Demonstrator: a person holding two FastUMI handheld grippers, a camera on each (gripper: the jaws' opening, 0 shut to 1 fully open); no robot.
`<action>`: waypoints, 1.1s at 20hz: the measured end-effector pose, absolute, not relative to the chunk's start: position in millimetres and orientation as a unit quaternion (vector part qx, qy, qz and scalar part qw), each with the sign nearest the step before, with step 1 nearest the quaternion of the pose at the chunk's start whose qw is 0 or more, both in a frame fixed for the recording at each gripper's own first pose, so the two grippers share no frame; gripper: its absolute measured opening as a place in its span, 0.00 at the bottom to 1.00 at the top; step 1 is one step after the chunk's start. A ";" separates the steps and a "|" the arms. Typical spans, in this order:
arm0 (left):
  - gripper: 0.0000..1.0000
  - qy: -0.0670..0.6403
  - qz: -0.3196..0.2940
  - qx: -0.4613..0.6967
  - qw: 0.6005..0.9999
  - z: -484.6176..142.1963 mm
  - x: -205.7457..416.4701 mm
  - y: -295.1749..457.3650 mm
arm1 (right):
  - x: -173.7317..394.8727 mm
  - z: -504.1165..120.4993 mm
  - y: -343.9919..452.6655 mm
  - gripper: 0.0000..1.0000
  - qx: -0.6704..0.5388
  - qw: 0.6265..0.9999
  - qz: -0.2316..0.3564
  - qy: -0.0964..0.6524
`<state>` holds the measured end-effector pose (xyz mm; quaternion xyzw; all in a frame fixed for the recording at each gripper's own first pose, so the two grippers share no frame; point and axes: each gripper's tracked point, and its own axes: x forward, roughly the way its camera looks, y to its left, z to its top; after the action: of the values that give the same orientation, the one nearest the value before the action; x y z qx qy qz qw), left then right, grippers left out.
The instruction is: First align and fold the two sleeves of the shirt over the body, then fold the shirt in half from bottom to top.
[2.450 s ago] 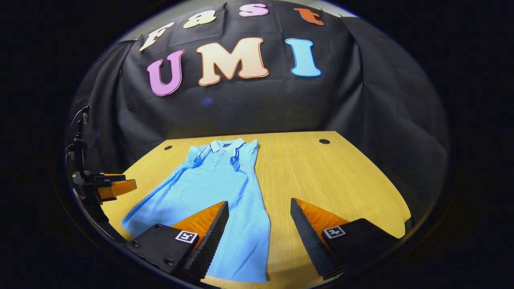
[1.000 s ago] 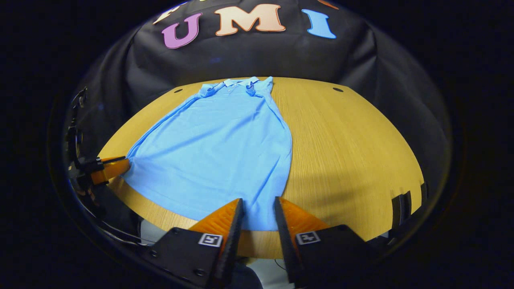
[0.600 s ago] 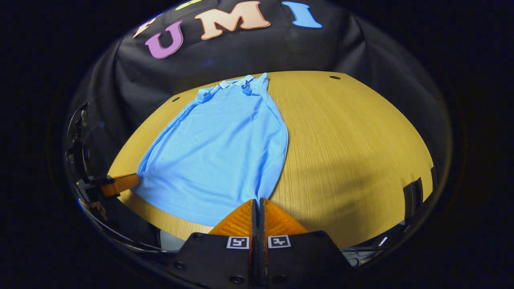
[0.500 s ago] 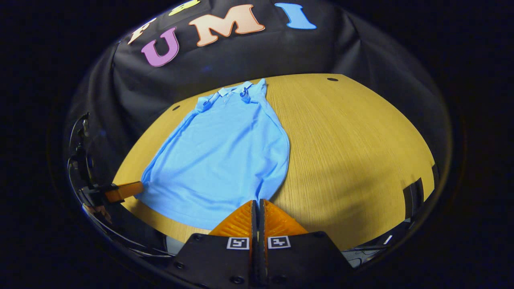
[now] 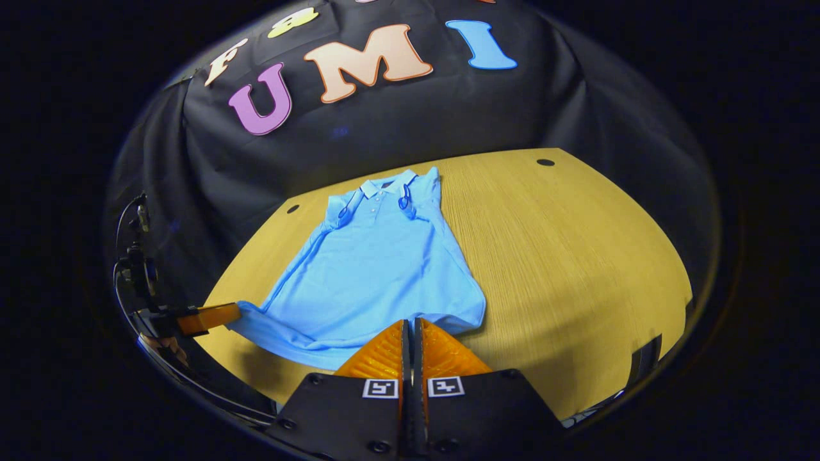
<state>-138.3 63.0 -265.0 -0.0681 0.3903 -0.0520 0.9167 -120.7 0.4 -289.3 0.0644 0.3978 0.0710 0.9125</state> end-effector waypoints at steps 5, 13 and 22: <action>0.00 0.380 -0.055 -0.079 0.920 -246.4 -88.1 65.9 | -59.2 -267.2 8.9 0.02 0.060 0.927 0.068 0.365; 0.00 0.344 -0.059 -0.066 0.935 -217.4 7.0 78.2 | 33.7 -248.0 18.8 0.03 0.070 0.941 0.056 0.326; 0.00 0.328 -0.060 -0.050 0.941 -220.9 99.5 80.0 | 131.3 -249.8 40.6 0.02 0.066 0.954 0.047 0.288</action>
<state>99.5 80.0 -220.9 -0.0497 0.3278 -0.0604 0.9415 131.3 40.6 -249.8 0.0658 0.2881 0.0467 0.9542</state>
